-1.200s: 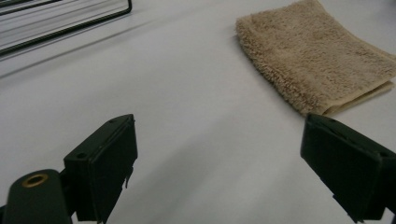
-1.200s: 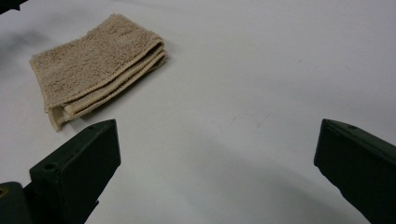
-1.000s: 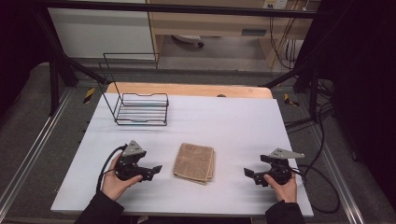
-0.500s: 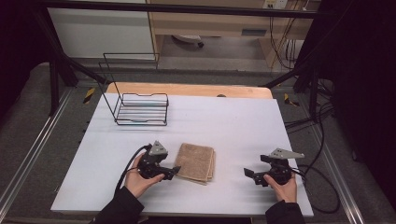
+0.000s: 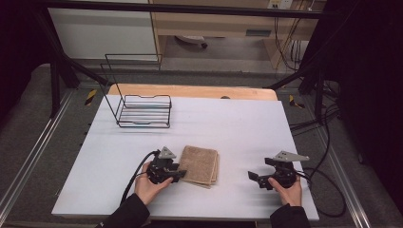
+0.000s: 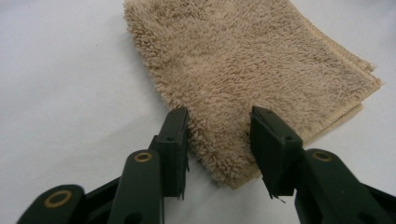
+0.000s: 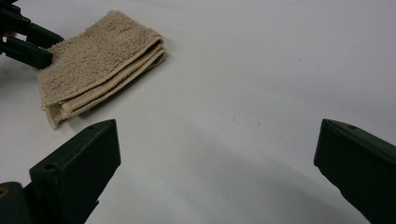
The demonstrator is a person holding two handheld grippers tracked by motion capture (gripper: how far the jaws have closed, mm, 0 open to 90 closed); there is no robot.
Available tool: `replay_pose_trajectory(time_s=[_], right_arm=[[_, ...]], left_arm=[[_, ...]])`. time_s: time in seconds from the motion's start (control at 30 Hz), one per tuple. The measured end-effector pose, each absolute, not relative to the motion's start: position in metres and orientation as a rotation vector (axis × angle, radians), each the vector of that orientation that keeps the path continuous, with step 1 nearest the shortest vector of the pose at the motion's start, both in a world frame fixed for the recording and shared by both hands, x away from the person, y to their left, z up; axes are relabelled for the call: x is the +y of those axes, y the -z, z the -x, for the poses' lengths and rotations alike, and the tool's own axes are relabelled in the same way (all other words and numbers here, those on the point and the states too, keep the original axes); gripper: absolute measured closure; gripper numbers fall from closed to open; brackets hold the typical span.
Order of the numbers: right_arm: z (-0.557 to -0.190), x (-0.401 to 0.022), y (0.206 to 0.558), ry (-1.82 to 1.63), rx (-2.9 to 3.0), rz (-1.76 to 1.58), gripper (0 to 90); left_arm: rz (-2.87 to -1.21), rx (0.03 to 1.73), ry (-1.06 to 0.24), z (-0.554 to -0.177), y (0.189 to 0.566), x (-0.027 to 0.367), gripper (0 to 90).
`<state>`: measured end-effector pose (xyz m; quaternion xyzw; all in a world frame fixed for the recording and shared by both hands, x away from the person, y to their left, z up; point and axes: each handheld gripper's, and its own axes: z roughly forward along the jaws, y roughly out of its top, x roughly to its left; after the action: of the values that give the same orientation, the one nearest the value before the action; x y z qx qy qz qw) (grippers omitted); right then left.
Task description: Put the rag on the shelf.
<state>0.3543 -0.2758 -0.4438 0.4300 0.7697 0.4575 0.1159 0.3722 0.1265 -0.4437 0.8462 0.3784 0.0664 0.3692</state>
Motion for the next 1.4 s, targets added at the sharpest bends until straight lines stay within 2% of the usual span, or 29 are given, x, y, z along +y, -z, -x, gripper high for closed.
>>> replay_pose_trajectory(time_s=[0.23,0.6,1.03,1.4], right_arm=[[-0.355,-0.275,0.444,-1.339,2.257,-1.262,1.0],[-0.356,-0.273,0.444,-1.335,2.261,-1.257,1.0],[-0.355,-0.270,0.444,-1.330,2.271,-1.260,1.1],[-0.355,-0.269,0.445,-1.329,2.267,-1.261,1.1]], left_arm=[[-2.155,0.997,-0.172,-0.368,0.446,0.122,65.8],[-2.160,1.031,-0.187,-0.367,0.445,0.116,83.8],[-2.142,1.021,-0.184,-0.364,0.436,0.122,86.6],[-2.162,1.011,-0.215,-0.357,0.426,0.145,86.7]])
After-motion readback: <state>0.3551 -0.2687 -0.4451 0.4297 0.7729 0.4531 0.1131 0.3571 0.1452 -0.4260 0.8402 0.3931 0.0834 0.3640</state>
